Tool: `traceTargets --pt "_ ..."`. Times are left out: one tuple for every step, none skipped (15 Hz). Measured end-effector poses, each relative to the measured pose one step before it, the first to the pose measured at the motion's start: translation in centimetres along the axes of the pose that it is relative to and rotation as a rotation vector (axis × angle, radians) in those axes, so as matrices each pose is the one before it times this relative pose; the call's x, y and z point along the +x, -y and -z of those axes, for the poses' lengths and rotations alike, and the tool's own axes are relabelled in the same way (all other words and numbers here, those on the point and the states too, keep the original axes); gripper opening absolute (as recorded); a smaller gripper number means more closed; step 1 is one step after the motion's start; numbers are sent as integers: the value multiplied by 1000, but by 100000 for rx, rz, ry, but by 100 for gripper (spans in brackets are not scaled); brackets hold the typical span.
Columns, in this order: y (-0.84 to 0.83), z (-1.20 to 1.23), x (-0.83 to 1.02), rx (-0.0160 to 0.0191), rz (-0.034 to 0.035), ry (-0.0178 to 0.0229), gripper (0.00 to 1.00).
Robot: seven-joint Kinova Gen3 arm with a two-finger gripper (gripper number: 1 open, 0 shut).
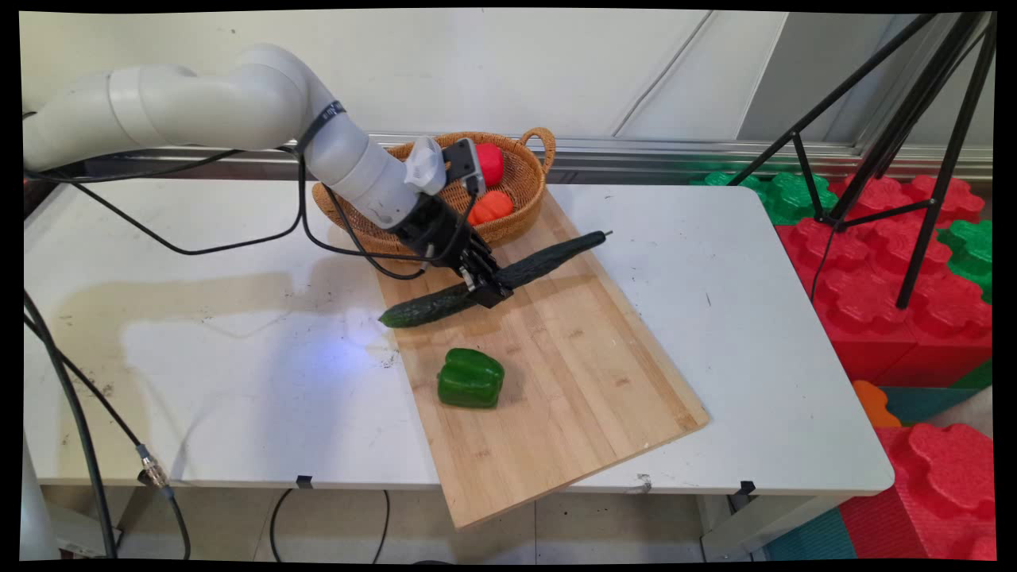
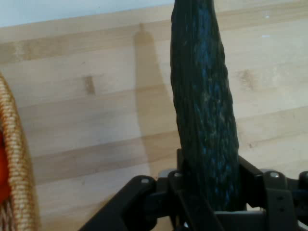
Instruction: Place the picked object on the cutting board
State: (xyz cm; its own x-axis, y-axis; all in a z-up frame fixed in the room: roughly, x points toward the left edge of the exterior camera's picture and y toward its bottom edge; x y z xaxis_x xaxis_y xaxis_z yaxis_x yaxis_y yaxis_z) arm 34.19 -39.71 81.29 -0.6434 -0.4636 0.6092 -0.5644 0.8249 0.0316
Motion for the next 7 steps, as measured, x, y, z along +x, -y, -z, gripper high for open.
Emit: traceTargets --pt "-17 -331 118 53 77 52 0" --pt "7 -335 146 138 191 32 100" --pt "34 -276 129 145 463 120 100" --pt "35 -180 80 113 332 53 100" --pt "51 -143 82 101 256 28 100" --pt "45 -64 62 11 28 -145 100" --pt "37 -18 64 -28 -226 -154 100"
